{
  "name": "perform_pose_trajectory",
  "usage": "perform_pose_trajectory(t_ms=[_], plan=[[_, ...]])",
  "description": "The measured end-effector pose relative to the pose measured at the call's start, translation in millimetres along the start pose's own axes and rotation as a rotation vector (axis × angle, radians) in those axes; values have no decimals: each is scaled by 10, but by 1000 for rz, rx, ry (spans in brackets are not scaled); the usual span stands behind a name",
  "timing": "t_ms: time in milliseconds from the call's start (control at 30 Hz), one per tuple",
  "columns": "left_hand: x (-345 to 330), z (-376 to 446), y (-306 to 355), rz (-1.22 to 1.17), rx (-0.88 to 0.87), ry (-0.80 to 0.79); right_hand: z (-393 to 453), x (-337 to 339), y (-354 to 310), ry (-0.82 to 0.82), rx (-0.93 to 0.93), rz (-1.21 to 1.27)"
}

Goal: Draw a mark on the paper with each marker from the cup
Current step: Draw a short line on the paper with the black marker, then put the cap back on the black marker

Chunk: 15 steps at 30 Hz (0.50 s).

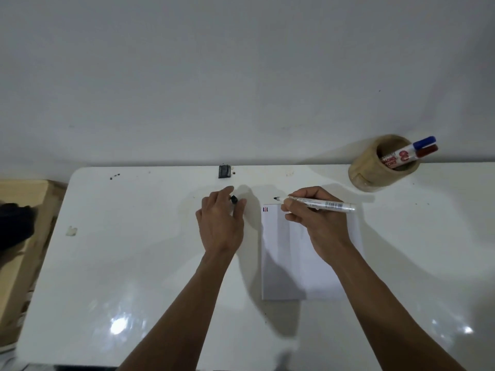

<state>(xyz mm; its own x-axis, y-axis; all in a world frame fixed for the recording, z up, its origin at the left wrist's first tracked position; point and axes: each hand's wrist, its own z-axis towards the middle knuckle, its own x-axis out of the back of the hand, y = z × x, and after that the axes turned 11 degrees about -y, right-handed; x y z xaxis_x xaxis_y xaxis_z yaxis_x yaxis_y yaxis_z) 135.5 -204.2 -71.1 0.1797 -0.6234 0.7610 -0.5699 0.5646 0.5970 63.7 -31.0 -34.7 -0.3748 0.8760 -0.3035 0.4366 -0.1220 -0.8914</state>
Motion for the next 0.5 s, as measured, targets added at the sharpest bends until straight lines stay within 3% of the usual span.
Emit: perform_pose_trajectory(t_ms=[167,400,500], plan=[[53,-6,6,-98,5,8,-85,-120,-27,-31,-10,6],[486,-461,249,-920,189,-72,-397,-409,-260,-4,72,2],[632,-676,311,-1139,212,-160,-601,-565,-361,-7,126,-53]])
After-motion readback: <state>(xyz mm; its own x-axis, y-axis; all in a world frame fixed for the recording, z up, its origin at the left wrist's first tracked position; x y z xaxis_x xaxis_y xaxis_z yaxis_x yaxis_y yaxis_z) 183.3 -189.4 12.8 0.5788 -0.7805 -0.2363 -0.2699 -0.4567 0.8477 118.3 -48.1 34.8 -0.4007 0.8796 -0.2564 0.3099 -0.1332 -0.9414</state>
